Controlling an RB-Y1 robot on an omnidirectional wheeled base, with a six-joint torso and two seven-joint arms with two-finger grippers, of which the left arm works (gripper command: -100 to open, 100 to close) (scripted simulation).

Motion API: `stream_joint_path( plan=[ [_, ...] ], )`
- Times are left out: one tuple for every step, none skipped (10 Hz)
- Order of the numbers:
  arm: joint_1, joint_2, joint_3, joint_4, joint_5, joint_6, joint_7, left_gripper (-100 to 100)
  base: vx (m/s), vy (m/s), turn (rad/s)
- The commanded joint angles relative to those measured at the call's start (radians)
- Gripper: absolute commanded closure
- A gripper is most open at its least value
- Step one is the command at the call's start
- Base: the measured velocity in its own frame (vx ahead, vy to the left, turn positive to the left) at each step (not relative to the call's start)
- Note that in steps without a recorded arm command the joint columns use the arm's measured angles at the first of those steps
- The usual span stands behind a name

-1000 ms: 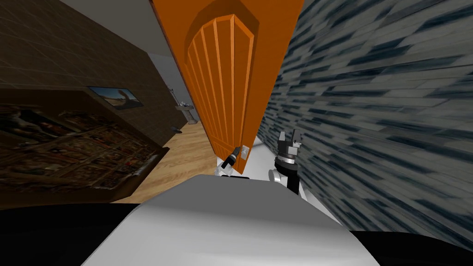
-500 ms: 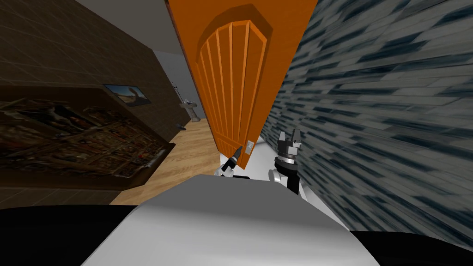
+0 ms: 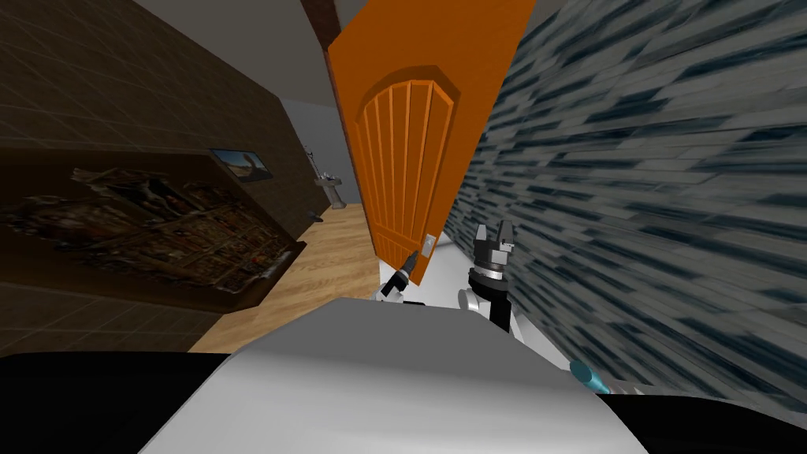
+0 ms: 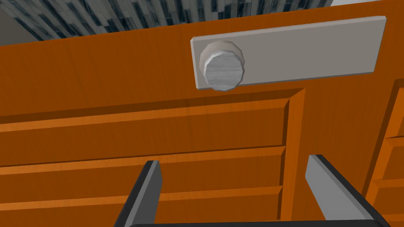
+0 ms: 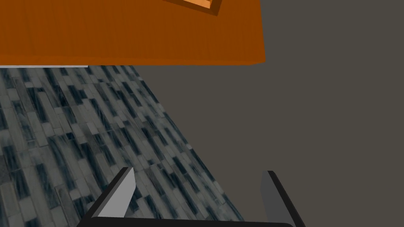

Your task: Push the door open

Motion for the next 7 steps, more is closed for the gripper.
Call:
stream_joint_path(
  plan=[
    [-0.008, 0.027, 0.005, 0.011, -0.001, -0.005, 0.002, -100, 0.163, -0.122, -0.017],
    [-0.011, 0.031, 0.007, 0.013, -0.002, -0.005, 0.002, -100, 0.175, -0.119, 0.001],
    [-0.016, 0.032, 0.011, 0.017, -0.002, -0.004, 0.003, -100, 0.179, -0.148, -0.018],
    [-0.022, 0.024, 0.015, 0.021, -0.003, -0.004, 0.003, -100, 0.176, -0.162, -0.016],
    [-0.027, 0.009, 0.019, 0.025, -0.004, -0.004, 0.004, -100, 0.189, -0.174, -0.024],
    [-0.031, -0.011, 0.022, 0.028, -0.005, -0.004, 0.005, -100, 0.191, -0.131, -0.013],
    [-0.033, -0.030, 0.024, 0.029, -0.005, -0.004, 0.005, -100, 0.158, -0.090, -0.013]
  ],
)
